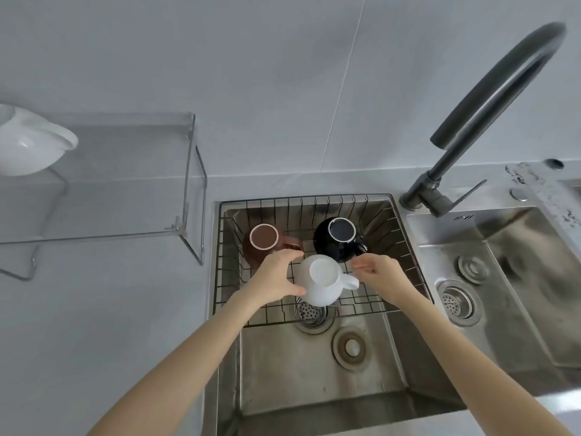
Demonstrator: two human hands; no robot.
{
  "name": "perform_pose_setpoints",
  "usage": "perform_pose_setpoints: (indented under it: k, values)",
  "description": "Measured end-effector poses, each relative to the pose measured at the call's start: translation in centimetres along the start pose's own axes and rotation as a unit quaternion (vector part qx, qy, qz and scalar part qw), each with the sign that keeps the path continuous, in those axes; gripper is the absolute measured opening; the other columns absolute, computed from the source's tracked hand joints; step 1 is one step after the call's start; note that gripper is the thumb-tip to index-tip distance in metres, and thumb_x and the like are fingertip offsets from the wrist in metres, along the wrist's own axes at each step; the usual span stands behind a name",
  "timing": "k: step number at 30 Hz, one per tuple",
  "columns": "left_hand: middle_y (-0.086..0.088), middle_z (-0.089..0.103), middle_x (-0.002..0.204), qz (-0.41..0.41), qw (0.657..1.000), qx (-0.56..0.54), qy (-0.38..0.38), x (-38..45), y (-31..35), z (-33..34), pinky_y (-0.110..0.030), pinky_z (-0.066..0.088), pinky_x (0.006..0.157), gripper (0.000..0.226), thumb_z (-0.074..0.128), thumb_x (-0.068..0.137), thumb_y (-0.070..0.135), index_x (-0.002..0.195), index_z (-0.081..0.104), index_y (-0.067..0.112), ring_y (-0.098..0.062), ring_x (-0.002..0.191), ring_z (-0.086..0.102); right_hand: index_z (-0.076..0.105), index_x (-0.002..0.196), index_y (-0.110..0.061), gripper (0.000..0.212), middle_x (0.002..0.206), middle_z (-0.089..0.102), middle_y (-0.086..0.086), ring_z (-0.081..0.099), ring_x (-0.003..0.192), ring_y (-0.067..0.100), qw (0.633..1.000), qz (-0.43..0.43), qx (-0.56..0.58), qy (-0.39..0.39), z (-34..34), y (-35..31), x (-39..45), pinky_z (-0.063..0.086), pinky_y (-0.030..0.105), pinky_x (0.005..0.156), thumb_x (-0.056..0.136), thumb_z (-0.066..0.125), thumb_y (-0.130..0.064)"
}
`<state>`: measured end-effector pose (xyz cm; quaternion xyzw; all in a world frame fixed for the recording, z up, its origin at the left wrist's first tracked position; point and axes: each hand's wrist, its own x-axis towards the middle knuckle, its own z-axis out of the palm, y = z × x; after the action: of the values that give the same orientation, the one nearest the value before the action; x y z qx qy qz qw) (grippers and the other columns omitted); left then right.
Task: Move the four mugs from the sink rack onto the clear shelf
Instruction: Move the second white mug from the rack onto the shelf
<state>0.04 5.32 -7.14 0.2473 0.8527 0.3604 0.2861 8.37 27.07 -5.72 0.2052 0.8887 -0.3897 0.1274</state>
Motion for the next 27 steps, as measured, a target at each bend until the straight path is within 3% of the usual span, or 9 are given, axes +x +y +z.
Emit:
perform_pose_setpoints:
  k: [6,13,17,21,24,27]
  values:
    - [-0.007,0.048,0.132,-0.008,0.999,-0.031,0.0,0.8,-0.6,2.6,-0.039,0.039,0.103,0.084,0.082,0.055,0.018,0.128,0.041,0.013,-0.021,0.118,0.045,0.065,0.104,-0.013,0.026,0.105,0.069,0.006,0.06,0.093,0.015,0.998,0.001,-0.018,-0.062,1.3,1.4,0.8,0.046,0.026,0.085,0.078,0.065,-0.013]
    - [-0.005,0.05,0.132,-0.034,0.998,-0.053,0.002,1.5,-1.2,3.5,-0.028,0.033,0.097,0.092,0.083,0.054,0.019,0.132,0.034,0.017,-0.021,0.119,0.045,0.066,0.089,-0.018,0.015,0.088,0.07,0.0,0.063,0.087,0.012,0.999,0.001,0.023,-0.048,1.9,2.2,1.1,0.047,0.021,0.077,0.075,0.069,-0.012]
    - [-0.006,0.05,0.132,-0.042,0.997,-0.067,0.012,1.5,-1.4,3.6,-0.033,0.035,0.101,0.093,0.083,0.054,0.02,0.133,0.034,0.017,-0.022,0.12,0.045,0.066,0.085,-0.022,0.015,0.082,0.069,-0.005,0.063,0.081,0.003,0.998,0.0,0.039,-0.044,1.8,2.3,1.0,0.045,0.013,0.07,0.074,0.07,-0.013]
    - [-0.006,0.051,0.131,-0.039,0.996,-0.076,0.008,1.3,-1.4,3.4,-0.039,0.039,0.103,0.091,0.083,0.054,0.018,0.132,0.035,0.018,-0.022,0.119,0.047,0.067,0.088,-0.019,0.015,0.088,0.073,0.002,0.066,0.085,0.012,0.999,-0.002,0.042,-0.034,2.0,2.2,1.0,0.052,0.025,0.078,0.074,0.071,-0.015]
    - [-0.005,0.052,0.13,-0.038,0.996,-0.08,0.009,1.0,-1.3,3.0,-0.039,0.04,0.102,0.091,0.083,0.054,0.018,0.132,0.036,0.018,-0.022,0.118,0.047,0.067,0.083,-0.023,0.014,0.082,0.072,0.0,0.066,0.082,0.014,0.998,-0.005,0.052,-0.027,2.2,1.7,0.8,0.05,0.022,0.075,0.073,0.072,-0.014]
    - [-0.003,0.051,0.131,-0.032,0.995,-0.09,0.012,0.6,-1.2,2.1,-0.036,0.039,0.102,0.09,0.082,0.056,0.018,0.133,0.035,0.019,-0.022,0.12,0.047,0.063,0.076,-0.032,0.021,0.078,0.068,-0.009,0.064,0.079,0.005,0.998,-0.019,0.062,-0.023,1.8,0.6,0.6,0.047,0.018,0.073,0.073,0.073,-0.013]
